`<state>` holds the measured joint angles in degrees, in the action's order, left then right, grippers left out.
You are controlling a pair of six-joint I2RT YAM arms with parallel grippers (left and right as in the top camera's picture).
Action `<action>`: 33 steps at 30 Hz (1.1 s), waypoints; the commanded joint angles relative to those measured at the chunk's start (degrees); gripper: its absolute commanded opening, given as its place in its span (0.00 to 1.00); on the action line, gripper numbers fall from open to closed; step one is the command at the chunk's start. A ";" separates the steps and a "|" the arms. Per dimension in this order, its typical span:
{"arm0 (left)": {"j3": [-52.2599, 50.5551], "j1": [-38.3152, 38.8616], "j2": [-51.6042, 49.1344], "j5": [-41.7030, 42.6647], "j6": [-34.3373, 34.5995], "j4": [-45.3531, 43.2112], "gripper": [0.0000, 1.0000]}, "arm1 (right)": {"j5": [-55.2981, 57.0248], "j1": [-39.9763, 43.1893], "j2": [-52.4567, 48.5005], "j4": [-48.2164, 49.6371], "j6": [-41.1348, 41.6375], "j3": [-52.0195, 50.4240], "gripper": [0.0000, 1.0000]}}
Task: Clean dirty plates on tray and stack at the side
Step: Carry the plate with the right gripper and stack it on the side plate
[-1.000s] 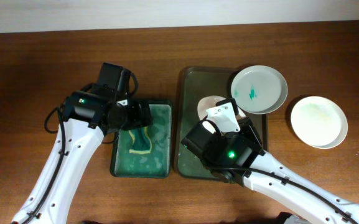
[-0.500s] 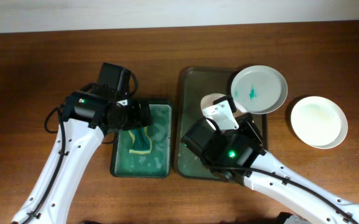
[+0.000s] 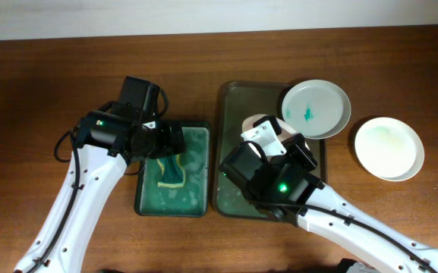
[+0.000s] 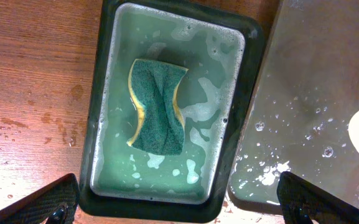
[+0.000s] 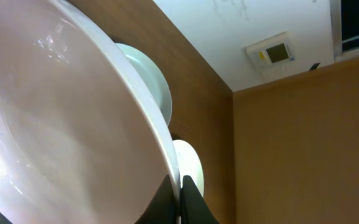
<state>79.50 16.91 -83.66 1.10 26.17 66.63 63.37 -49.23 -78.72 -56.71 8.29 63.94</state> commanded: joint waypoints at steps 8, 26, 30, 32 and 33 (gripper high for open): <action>0.46 -0.20 0.52 0.02 -0.52 0.00 1.00 | 1.77 -0.37 1.01 -0.11 -2.12 1.33 0.04; 0.46 -0.20 0.52 0.02 -0.52 0.04 1.00 | 1.29 -0.35 1.01 0.33 -1.86 1.33 0.04; 0.46 -0.20 0.52 0.02 -0.52 0.04 1.00 | 0.39 -0.35 1.01 0.39 -1.86 1.33 0.04; 0.46 -0.20 0.52 0.02 -0.52 0.04 1.00 | -2.19 -0.24 1.01 0.39 -1.73 1.33 0.04; 0.46 -0.20 0.52 0.02 -0.52 0.04 0.99 | -3.32 -0.24 1.01 0.33 -0.33 1.33 0.04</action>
<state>79.50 16.91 -83.66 1.10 26.17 66.63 62.54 -49.23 -78.72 -56.55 5.82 63.94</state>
